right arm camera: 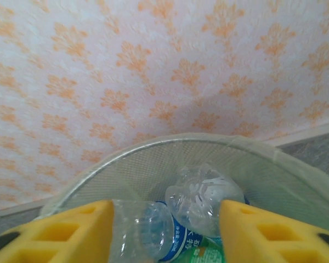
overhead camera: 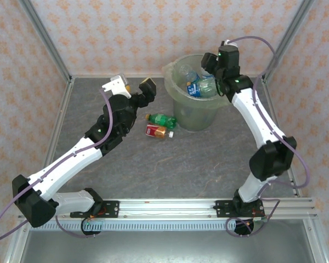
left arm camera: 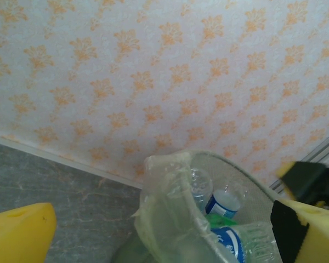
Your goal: Put the plastic bottles in the bin
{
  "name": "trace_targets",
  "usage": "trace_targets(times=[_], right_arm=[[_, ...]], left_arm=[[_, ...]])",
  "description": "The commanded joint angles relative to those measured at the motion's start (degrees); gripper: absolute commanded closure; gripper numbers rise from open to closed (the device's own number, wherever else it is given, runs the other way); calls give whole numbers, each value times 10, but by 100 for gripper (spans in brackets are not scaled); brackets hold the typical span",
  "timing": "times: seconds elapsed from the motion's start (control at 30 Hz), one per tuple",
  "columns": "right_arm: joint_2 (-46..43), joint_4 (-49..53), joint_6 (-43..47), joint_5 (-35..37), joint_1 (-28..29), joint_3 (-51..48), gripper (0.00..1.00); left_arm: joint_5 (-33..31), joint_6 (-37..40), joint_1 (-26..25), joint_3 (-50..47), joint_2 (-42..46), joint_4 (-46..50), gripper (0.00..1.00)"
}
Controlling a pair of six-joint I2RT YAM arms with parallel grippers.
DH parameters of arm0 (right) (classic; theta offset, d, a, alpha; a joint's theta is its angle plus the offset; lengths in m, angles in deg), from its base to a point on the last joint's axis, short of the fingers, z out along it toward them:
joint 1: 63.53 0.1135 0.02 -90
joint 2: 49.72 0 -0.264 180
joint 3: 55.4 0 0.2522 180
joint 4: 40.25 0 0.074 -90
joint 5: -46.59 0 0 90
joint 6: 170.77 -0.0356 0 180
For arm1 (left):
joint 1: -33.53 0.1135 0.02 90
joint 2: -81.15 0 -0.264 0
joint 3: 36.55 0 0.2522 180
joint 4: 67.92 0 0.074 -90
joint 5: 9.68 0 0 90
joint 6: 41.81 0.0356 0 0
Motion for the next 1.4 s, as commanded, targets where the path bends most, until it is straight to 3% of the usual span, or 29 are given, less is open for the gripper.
trace_targets(times=[0.0, 0.17, 0.23, 0.47, 0.8, 1.07, 1.37], right_arm=[[-60, -33, 11, -11, 1, -37, 36], [-115, -40, 21, -33, 1, -82, 15], [-130, -33, 24, -40, 0, -90, 1], [-198, -35, 42, -93, 1, -144, 0], [-254, -32, 61, -112, 1, -187, 0], [-265, -38, 67, -109, 1, -204, 0], [-301, -45, 75, -92, 1, -226, 1]], left_arm=[[-21, -9, -4, -14, 20, 28, 1], [-39, -51, -4, -22, 22, 86, 1], [-48, -77, -3, -26, 21, 116, 4], [-25, -215, -2, -59, 7, 186, 6], [103, -398, 16, -126, -47, 172, 11], [178, -480, 46, -150, -107, 144, 15], [248, -513, 65, -162, -186, 83, 17]])
